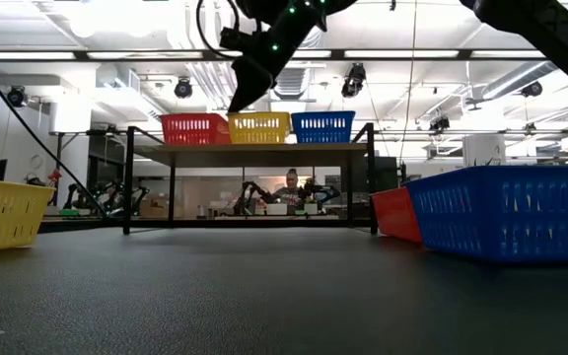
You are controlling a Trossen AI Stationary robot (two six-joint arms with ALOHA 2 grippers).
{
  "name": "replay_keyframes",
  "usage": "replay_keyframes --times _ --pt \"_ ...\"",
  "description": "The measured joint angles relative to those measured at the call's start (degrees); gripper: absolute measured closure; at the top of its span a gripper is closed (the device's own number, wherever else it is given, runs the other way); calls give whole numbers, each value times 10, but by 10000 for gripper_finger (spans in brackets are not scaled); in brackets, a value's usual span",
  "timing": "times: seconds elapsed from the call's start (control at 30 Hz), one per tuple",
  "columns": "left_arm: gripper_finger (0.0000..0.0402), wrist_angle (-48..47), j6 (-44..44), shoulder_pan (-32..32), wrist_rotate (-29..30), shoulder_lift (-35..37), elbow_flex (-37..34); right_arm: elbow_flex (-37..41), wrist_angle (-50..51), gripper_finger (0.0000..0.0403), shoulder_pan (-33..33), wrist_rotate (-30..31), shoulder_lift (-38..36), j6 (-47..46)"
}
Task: Stack baskets on shelf by color
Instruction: Put the center yellow bin on the shelf, then stack the left yellow bin on top of the yellow bin on the shelf
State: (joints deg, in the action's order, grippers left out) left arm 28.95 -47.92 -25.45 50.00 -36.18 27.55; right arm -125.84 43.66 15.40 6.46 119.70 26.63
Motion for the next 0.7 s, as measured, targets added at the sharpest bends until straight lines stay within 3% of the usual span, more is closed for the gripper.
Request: replay_keyframes --times 0.37,0.7 --pt "304 0 -4 0 0 0 0 -41 13 394 -2 1 -2 0" --pt "304 7 7 0 -2 -6 0 -90 143 394 -31 -5 -24 -50"
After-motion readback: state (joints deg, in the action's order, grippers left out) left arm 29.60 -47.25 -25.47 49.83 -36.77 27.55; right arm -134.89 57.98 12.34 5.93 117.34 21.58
